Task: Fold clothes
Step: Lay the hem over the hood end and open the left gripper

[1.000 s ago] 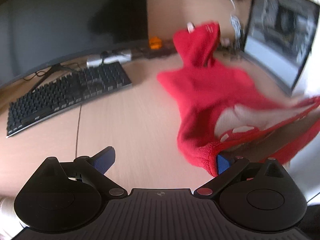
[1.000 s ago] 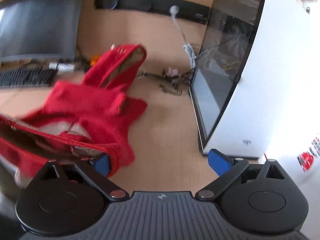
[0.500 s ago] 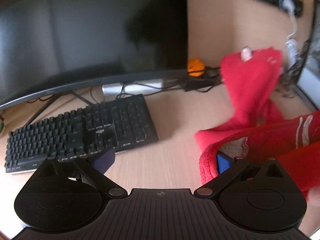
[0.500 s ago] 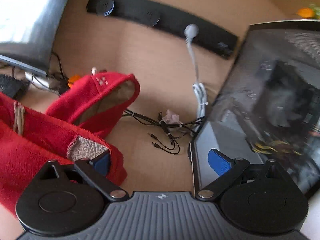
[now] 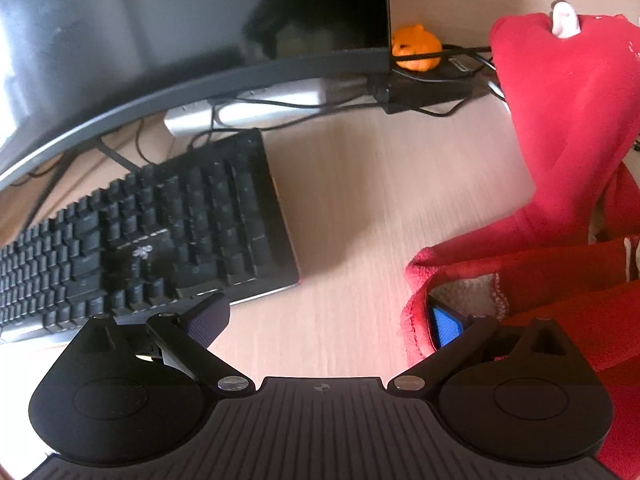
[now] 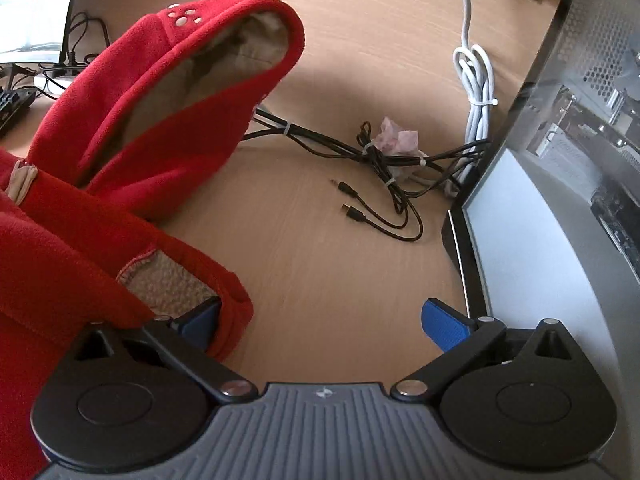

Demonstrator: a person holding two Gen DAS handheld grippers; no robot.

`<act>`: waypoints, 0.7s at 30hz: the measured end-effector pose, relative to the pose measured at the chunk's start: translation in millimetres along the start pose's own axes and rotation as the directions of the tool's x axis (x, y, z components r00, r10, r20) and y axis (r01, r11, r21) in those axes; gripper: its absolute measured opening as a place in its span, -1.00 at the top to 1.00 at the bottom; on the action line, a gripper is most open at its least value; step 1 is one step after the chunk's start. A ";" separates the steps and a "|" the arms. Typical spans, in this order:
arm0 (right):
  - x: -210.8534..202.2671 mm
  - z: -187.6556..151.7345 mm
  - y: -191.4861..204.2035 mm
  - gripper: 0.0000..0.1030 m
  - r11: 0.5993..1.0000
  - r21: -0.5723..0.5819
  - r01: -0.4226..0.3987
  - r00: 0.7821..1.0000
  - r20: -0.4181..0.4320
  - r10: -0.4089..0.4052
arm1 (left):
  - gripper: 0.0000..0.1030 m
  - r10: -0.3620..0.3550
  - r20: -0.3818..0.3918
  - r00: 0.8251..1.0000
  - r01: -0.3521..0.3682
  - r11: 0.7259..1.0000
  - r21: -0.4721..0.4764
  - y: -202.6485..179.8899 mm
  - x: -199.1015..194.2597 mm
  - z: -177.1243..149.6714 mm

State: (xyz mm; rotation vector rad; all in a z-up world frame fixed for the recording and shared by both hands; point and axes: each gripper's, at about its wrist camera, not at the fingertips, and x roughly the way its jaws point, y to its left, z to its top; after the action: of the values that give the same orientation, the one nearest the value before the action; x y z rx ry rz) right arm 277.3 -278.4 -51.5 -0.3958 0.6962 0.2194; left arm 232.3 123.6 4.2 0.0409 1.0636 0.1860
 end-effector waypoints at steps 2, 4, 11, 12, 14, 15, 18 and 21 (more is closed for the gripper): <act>-0.8 -0.5 -3.5 -1.00 1.000 0.011 -0.007 1.000 -0.004 0.007 | -0.96 -0.028 0.005 1.000 0.028 1.000 -0.001 1.0 -4.2 3.8; -2.9 -0.6 -8.5 -1.00 0.999 0.036 -0.018 1.000 -0.018 0.018 | -0.96 -0.096 0.053 0.994 0.097 0.995 -0.014 7.5 -17.5 8.8; -6.0 7.7 -16.5 -1.00 0.997 0.075 -0.031 0.998 -0.054 0.035 | -0.96 -0.273 0.228 0.935 0.292 0.955 -0.054 21.4 -61.4 27.3; -9.8 10.3 -18.8 -1.00 0.996 0.083 -0.039 0.998 -0.050 0.044 | -0.96 -0.300 0.237 0.924 0.318 0.947 -0.042 17.9 -65.1 28.5; -21.8 15.6 -26.4 -1.00 0.993 0.103 -0.063 0.997 -0.031 0.066 | -0.96 -0.384 0.232 0.894 0.392 0.920 0.009 7.7 -71.8 28.4; -29.2 18.1 -31.1 -1.00 0.990 0.116 -0.078 0.997 -0.016 0.081 | -0.96 -0.426 0.222 0.877 0.427 0.903 0.045 0.8 -74.7 27.2; -52.3 22.9 -40.6 -1.00 0.979 0.152 -0.132 0.991 0.028 0.130 | -0.96 -0.510 0.159 0.846 0.479 0.856 0.197 -30.8 -80.7 15.3; -70.8 22.2 -37.7 -1.00 0.977 0.149 -0.151 0.988 0.058 0.144 | -0.96 -0.530 0.078 0.844 0.477 0.811 0.339 -64.5 -79.5 -1.3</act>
State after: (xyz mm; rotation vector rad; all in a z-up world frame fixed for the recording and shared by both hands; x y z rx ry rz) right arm 249.4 -307.7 21.2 -0.1913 0.6917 0.3123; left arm 202.3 46.5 64.4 0.0510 0.8891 -0.4677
